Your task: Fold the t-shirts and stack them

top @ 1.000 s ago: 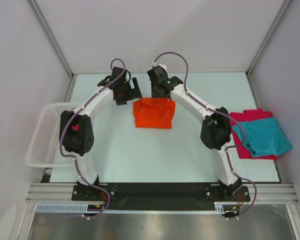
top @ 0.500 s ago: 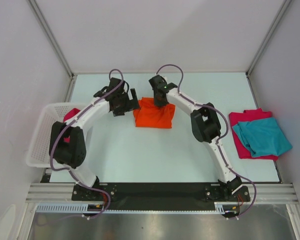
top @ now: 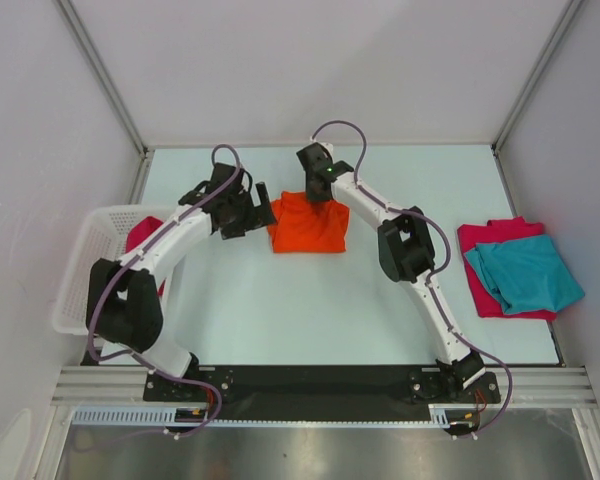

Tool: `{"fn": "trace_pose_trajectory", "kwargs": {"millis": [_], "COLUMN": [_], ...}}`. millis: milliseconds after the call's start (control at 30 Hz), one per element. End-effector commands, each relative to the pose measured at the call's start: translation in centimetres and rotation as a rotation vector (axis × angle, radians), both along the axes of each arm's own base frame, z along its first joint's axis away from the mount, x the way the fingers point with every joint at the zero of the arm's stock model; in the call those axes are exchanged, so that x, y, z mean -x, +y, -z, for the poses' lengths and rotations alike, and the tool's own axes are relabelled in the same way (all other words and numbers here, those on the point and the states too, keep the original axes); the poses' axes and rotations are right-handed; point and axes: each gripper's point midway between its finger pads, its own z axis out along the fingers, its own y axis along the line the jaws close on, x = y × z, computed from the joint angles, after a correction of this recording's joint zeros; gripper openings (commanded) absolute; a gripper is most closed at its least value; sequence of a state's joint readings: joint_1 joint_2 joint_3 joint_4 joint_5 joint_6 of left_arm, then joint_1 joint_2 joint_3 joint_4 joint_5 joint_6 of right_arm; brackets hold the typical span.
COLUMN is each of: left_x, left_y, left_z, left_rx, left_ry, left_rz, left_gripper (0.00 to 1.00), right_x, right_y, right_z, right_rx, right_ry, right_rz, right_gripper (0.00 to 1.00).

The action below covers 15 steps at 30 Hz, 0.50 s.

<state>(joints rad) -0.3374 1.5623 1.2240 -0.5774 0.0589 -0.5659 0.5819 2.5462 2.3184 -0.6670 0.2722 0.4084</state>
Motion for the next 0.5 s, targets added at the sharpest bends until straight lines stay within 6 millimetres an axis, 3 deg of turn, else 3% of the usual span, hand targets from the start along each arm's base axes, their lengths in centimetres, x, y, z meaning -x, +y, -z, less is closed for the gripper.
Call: {"fn": "trace_pose_trajectory", "kwargs": {"millis": [0,133,167,467], "left_x": [-1.1,-1.9,-2.2,-5.1], "left_y": [-0.9,-1.7,-2.0,-4.4], "left_z": [0.2,0.6,1.0,2.2], "left_rx": [0.014,0.024,0.025,0.012], "left_ry": [-0.020,-0.025,-0.018,-0.013], "left_rz": [0.025,0.037,0.041,0.092], "left_gripper": [0.99,0.99,1.00,1.00], "right_x": [-1.2,-0.5,-0.4,-2.3], "right_y": [-0.7,-1.6,-1.8,-4.5], "right_z": [-2.6,-2.3,-3.0,-3.1], "right_rx": [0.007,0.034,0.030,0.050], "right_ry": [-0.066,-0.047,-0.058,-0.072], "right_rz": [0.019,0.032,0.031,0.061], "right_gripper": [0.20,0.19,0.20,0.20]}}
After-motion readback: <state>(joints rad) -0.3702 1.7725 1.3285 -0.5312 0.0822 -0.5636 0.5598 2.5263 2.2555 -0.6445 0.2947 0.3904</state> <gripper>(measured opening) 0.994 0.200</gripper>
